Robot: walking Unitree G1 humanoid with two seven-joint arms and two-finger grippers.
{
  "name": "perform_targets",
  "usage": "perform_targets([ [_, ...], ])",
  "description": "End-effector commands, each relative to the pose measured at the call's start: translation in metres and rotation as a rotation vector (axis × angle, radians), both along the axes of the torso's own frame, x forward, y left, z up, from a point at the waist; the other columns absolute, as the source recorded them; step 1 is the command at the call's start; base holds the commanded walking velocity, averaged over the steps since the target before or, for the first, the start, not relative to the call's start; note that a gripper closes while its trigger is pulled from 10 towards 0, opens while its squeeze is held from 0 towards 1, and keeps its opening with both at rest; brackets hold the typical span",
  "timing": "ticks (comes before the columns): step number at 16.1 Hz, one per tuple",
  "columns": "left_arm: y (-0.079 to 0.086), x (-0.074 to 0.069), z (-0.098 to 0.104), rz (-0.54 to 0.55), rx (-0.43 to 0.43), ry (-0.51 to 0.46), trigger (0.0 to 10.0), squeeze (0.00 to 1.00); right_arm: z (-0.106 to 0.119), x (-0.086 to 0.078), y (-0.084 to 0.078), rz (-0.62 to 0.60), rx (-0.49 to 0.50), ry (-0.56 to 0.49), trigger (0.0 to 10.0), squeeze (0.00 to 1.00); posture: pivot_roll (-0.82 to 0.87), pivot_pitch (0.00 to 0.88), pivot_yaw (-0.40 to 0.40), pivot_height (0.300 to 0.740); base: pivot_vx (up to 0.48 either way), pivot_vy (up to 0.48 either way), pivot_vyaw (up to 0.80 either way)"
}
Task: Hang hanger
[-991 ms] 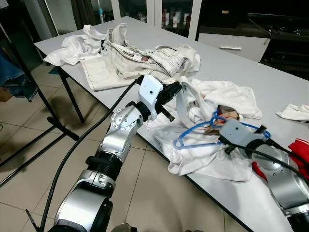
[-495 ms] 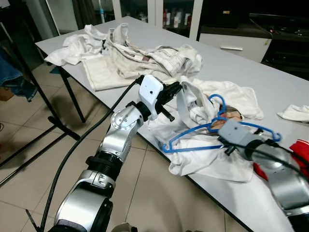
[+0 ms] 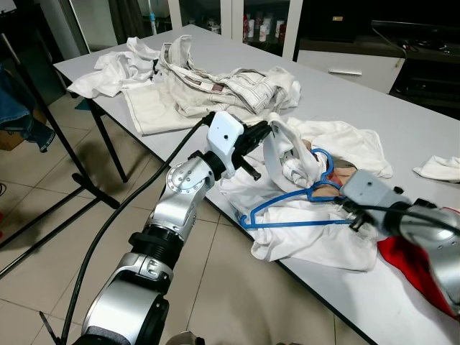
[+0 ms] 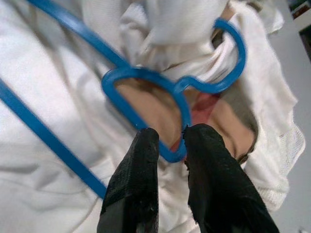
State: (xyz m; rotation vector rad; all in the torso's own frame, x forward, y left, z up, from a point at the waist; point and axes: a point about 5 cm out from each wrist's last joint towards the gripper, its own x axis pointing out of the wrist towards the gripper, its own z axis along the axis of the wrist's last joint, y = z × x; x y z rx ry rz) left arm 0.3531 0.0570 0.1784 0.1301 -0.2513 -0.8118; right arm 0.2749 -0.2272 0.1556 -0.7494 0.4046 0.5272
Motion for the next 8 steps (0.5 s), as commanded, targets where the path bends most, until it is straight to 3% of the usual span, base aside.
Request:
perform_targets([
  [1,0.001,0.0,-0.001,0.002,0.013,-0.002,10.0,0.0,0.004,0.01,-0.014,-0.011,0.011,-0.001,10.0,0.0,-0.04,0.0,0.029,0.723,0.0,0.0,0.0],
  [2,0.001,0.0,-0.001,0.001,0.013,-0.003,10.0,0.0,0.002,0.015,-0.019,-0.011,0.027,0.015,10.0,0.0,-0.04,0.0,0.029,0.723,0.0,0.0,0.0],
  [3,0.001,0.0,-0.001,0.001,0.013,-0.004,10.0,0.0,0.003,0.018,-0.021,-0.009,0.04,0.012,10.0,0.46,-0.04,0.0,0.029,0.723,0.0,0.0,0.0],
  [4,0.001,0.0,0.0,0.001,0.013,-0.005,10.0,0.0,0.005,0.026,-0.026,-0.019,0.066,0.007,10.0,1.0,-0.04,0.0,0.029,0.723,0.0,0.0,0.0],
  [8,0.003,0.0,0.001,0.01,0.015,-0.009,10.0,0.0,0.002,0.045,-0.034,-0.013,0.022,0.033,10.0,1.0,-0.02,0.0,0.023,0.723,0.0,0.0,0.0],
])
